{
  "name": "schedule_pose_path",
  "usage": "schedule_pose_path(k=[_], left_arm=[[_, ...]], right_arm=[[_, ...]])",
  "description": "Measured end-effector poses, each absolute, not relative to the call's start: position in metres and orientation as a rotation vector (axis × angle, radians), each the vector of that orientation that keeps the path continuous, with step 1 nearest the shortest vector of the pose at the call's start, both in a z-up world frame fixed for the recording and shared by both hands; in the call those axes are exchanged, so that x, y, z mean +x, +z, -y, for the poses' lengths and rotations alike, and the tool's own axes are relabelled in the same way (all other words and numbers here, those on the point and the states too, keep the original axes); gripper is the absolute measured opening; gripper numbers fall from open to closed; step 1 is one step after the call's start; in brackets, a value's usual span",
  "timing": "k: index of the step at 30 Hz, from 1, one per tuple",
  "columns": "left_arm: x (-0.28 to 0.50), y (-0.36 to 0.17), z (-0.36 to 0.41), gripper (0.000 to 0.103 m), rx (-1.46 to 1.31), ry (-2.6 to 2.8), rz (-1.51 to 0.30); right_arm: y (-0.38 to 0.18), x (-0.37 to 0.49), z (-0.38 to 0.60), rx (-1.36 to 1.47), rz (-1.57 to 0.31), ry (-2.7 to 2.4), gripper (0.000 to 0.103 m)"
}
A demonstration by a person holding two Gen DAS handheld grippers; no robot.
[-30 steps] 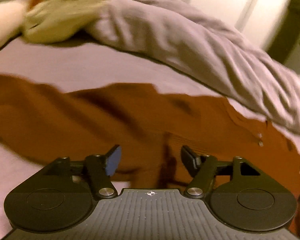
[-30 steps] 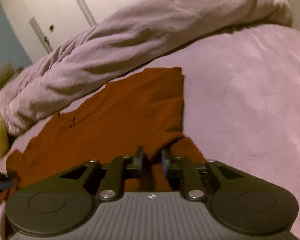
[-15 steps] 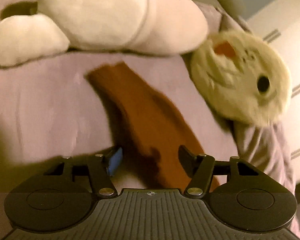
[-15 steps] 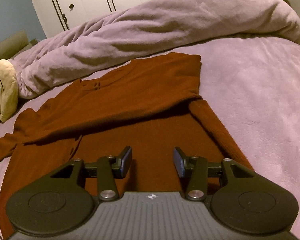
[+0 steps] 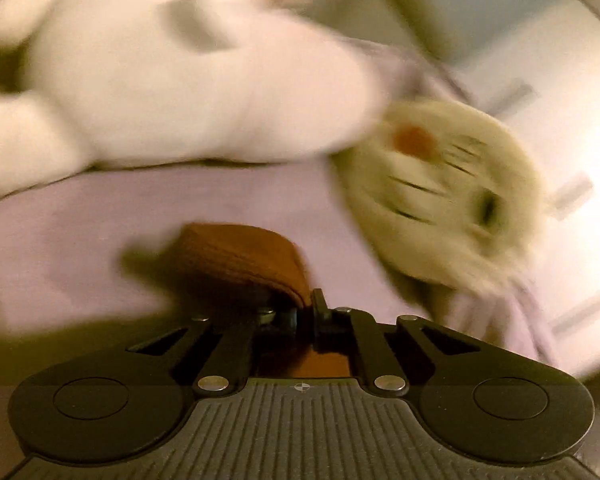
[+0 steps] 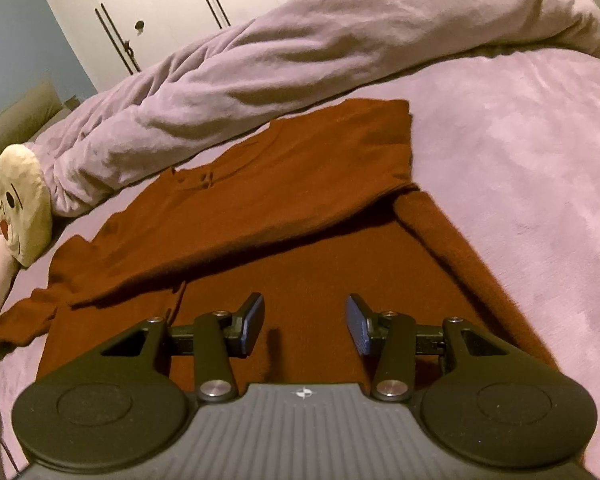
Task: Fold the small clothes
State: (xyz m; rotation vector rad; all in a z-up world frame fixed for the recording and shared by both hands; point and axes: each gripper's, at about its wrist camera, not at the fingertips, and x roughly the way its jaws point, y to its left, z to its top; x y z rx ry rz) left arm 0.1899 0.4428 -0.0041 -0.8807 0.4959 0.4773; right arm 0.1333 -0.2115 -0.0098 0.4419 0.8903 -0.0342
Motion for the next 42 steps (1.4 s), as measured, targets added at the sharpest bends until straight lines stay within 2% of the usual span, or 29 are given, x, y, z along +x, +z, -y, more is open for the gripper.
schedule_pose_path(k=[6,10,11,13,15,17,19,21,30,36,40,42], left_arm=[[0.216,0.06,-0.298,0.008,-0.593,0.063,-0.477],[0.23,0.049,-0.187,0.009,-0.389,-0.102,-0.558],[0.232,0.04,-0.162,0.012,-0.316,-0.119,-0.585],[0.236,0.015,-0.126,0.022,-0.25,-0.128,-0.667],[0.24,-0.01,-0.114,0.065,-0.284,-0.095,-0.782],[0.239,-0.025,-0.121,0.066,-0.364,-0.05,-0.853],[0.225,-0.025,-0.135,0.068,-0.425,-0.046,-0.849],[0.204,-0.02,-0.149,0.086,-0.452,-0.005,-0.825],[0.166,-0.024,-0.164,0.088,-0.282,0.148,-0.864],[0.169,-0.032,-0.176,0.088,-0.298,0.186,-0.89],[0.174,-0.035,-0.174,0.088,-0.289,0.207,-0.903],[0.175,-0.037,-0.171,0.088,-0.272,0.214,-0.911]], right_arm=[[-0.008,0.127,0.225,0.497,-0.87,-0.04,0.044],[-0.004,0.121,0.229,0.532,-0.857,-0.031,0.044],[-0.003,0.12,0.23,0.538,-0.857,-0.027,0.044],[0.0,0.119,0.231,0.549,-0.855,-0.012,0.044],[0.004,0.119,0.231,0.544,-0.856,0.006,0.044],[0.008,0.121,0.231,0.538,-0.867,0.032,0.045],[0.011,0.125,0.227,0.529,-0.87,0.06,0.045],[0.012,0.133,0.22,0.518,-0.868,0.093,0.045],[-0.006,0.225,0.137,0.662,-0.915,0.358,0.042],[-0.048,0.28,0.112,0.829,-1.079,0.369,0.039],[-0.066,0.289,0.104,0.904,-1.114,0.368,0.03],[-0.069,0.293,0.098,0.897,-1.12,0.374,0.021]])
